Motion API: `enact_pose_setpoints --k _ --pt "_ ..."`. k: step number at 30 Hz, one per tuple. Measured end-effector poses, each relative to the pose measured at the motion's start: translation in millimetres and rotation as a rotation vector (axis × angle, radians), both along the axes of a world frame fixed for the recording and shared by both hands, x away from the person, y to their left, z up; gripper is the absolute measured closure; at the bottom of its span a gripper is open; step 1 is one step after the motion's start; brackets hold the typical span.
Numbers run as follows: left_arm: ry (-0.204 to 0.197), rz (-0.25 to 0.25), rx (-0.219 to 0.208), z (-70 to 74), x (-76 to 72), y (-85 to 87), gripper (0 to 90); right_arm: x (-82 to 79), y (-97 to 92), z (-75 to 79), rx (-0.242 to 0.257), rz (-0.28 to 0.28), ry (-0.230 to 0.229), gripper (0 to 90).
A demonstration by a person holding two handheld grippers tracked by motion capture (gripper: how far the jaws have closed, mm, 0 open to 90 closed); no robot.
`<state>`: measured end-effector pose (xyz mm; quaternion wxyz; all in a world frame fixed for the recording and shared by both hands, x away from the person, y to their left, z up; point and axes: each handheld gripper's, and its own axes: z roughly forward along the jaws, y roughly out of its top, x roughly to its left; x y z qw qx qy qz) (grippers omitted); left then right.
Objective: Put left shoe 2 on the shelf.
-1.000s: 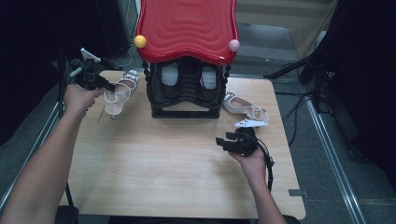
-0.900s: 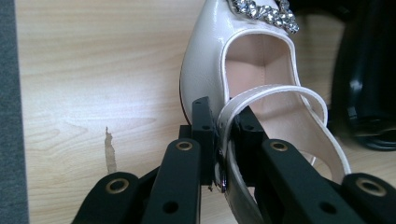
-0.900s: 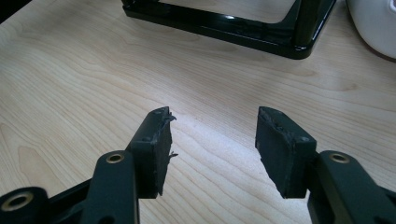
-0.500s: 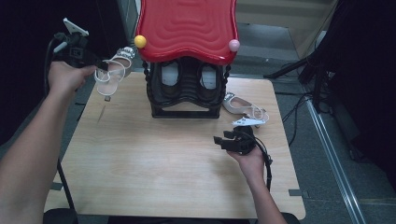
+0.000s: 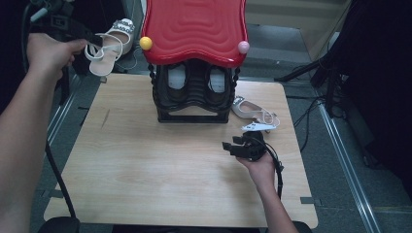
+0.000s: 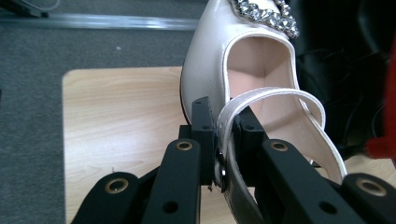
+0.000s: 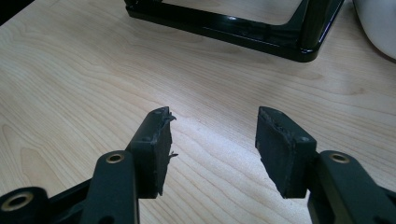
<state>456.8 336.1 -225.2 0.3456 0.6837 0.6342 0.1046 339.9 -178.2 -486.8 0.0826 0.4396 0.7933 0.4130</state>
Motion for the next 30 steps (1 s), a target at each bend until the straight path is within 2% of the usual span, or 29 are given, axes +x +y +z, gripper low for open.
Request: enact_pose_setpoints --k 6,11,15,24,30 --pt "-0.036 -0.013 0.004 33.8 -3.9 -7.3 82.8 0.3 -0.1 -0.2 0.001 -0.001 0.005 47.1" --pt "-0.069 -0.036 -0.024 59.8 -6.0 -20.0 82.8 0.2 -0.1 -0.2 -0.001 0.002 0.001 47.1" --pt "-0.088 -0.044 -0.007 75.9 -5.1 -32.7 82.7 -0.1 0.0 0.0 0.0 0.001 0.0 47.1" --pt "-0.127 -0.078 -0.032 105.0 0.8 -61.6 82.5 -1.2 -1.0 0.4 0.002 0.002 0.002 47.1" --pt "-0.142 -0.098 -0.025 113.6 9.2 -90.9 82.4 -2.8 -2.4 0.6 0.005 0.0 0.002 47.0"
